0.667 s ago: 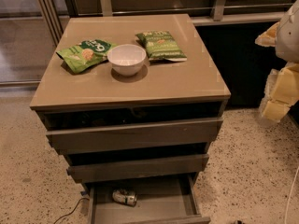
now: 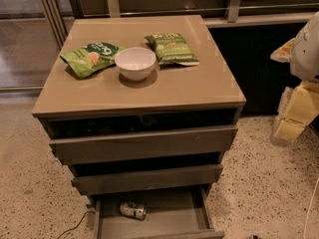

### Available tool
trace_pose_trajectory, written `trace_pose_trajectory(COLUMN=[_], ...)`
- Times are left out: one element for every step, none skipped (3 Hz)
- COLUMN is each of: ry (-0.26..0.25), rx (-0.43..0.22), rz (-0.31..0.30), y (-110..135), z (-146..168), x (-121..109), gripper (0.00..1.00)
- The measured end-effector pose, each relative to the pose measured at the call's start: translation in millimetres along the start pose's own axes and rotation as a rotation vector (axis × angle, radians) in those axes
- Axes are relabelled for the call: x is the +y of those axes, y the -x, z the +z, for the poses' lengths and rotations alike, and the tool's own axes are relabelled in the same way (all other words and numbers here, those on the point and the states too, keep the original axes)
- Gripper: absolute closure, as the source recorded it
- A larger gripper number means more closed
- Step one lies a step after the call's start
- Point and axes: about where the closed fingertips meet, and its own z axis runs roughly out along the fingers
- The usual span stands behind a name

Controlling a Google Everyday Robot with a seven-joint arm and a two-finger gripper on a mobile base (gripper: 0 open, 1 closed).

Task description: Pick 7up can from bottom drawer and place on counter

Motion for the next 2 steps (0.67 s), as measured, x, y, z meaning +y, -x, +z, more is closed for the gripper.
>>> trace_pose_trajectory(ry=[-0.003,0.005], rx=[-0.037,-0.041], rz=[0.031,0.042], y=[7.0,8.8], z=[33.8,90.7], x=[36.6,64.8], gripper=[0.0,0.0])
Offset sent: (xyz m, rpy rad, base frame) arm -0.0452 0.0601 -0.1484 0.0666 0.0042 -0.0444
